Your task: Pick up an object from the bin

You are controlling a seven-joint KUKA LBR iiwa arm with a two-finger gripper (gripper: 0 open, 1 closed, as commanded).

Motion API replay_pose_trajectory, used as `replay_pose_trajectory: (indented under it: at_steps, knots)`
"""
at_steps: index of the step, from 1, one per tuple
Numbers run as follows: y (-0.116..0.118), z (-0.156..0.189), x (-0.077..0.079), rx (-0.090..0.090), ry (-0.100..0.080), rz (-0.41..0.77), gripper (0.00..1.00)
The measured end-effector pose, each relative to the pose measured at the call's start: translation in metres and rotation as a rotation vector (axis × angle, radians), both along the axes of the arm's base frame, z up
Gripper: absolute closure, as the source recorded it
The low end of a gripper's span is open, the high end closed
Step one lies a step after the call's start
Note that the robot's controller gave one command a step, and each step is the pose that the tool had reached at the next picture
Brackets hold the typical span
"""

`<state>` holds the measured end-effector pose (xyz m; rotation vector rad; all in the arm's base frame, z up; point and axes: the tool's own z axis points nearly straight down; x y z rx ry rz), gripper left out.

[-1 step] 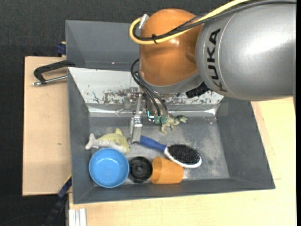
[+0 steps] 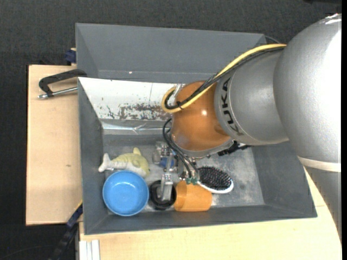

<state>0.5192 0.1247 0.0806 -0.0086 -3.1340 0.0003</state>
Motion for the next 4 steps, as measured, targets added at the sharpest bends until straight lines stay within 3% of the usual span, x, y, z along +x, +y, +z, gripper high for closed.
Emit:
replay_pose_trajectory:
  at_steps: [1,2,3,4]
  knots:
    - [-0.048,-0.007,0.028,0.006,-0.016,-0.002,0.0]
    - [-0.042,-0.009,-0.009,0.003,-0.011,0.428,0.0]
    - [-0.039,-0.01,-0.027,0.004,-0.009,0.855,0.0]
    - [-0.04,-0.007,-0.027,0.003,-0.004,0.852,1.0]
